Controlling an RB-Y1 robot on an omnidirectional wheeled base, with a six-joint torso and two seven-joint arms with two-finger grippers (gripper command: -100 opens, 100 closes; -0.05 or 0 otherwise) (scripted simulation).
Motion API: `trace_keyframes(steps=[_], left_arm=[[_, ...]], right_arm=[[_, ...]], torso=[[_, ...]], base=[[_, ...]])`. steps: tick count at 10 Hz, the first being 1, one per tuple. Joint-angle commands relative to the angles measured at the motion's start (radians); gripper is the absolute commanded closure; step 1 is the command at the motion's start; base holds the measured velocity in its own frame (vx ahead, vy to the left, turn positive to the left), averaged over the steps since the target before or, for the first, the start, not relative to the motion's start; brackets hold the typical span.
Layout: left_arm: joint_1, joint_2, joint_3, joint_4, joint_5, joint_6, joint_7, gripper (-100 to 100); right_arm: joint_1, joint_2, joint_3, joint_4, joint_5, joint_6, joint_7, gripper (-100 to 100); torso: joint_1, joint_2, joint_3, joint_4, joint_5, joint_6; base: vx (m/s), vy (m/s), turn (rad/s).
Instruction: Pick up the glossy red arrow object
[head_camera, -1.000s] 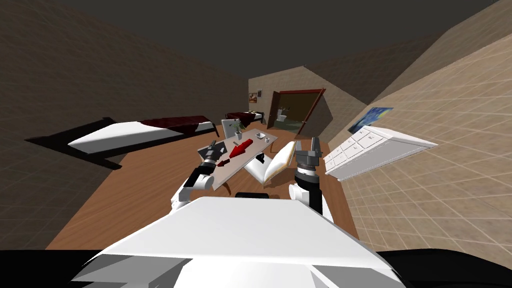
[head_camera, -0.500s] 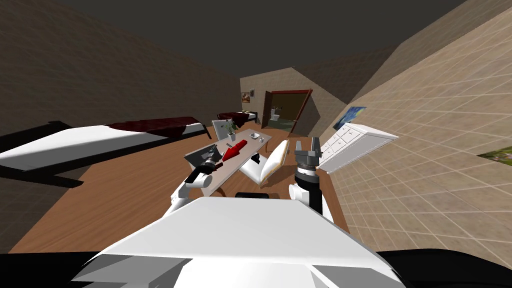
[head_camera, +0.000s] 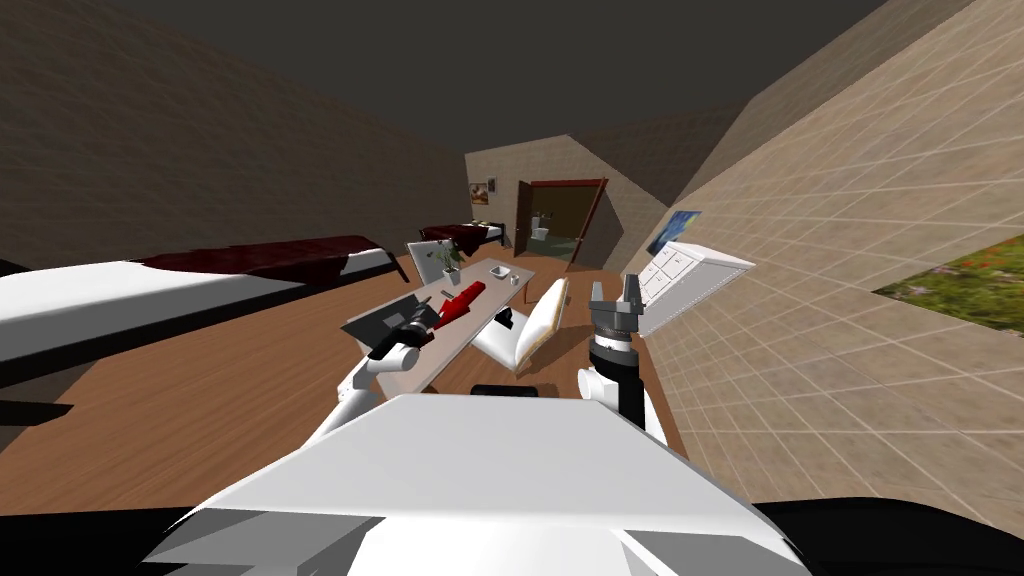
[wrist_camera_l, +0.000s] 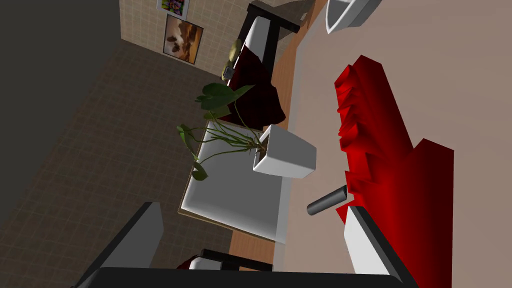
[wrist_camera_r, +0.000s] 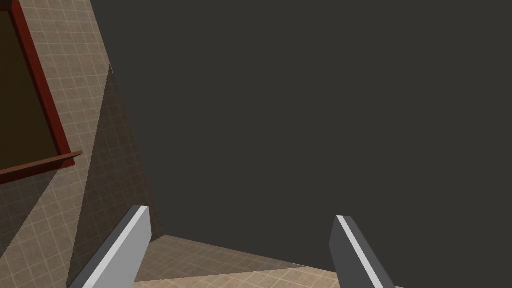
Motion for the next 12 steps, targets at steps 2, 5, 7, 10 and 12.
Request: trace_keyframes(steps=[2, 5, 7, 10, 12], left_arm=[[-0.027, 0.013, 0.009, 0.084, 0.017, 0.057, 0.032, -100], [-0.058, 0.051, 0.034, 0.191, 0.054, 0.136, 0.09, -100], [-0.073, 0.069, 0.047, 0.237, 0.071, 0.195, 0.116, -100], [-0.086, 0.087, 0.06, 0.316, 0.086, 0.267, 0.14, -100], [-0.098, 0.104, 0.074, 0.385, 0.099, 0.319, 0.161, -100]], right_arm=[[0.0, 0.0, 0.0, 0.0, 0.0, 0.0, 0.0, 0], [0.0, 0.0, 0.0, 0.0, 0.0, 0.0, 0.0, 0], [0.0, 0.0, 0.0, 0.0, 0.0, 0.0, 0.0, 0], [0.0, 0.0, 0.0, 0.0, 0.0, 0.0, 0.0, 0], [0.0, 0.0, 0.0, 0.0, 0.0, 0.0, 0.0, 0]], torso=[[0.0, -0.001, 0.0, 0.0, 0.0, 0.001], [0.001, 0.0, 0.0, 0.0, 0.0, 0.0], [0.001, 0.0, 0.0, 0.0, 0.0, 0.0], [0.001, -0.001, 0.0, 0.0, 0.0, 0.0], [0.002, 0.0, 0.0, 0.0, 0.0, 0.0]], base=[[0.055, -0.011, -0.152], [0.057, -0.002, -0.166], [0.048, 0.008, -0.15], [0.054, 0.009, -0.136], [0.048, 0.031, -0.147]])
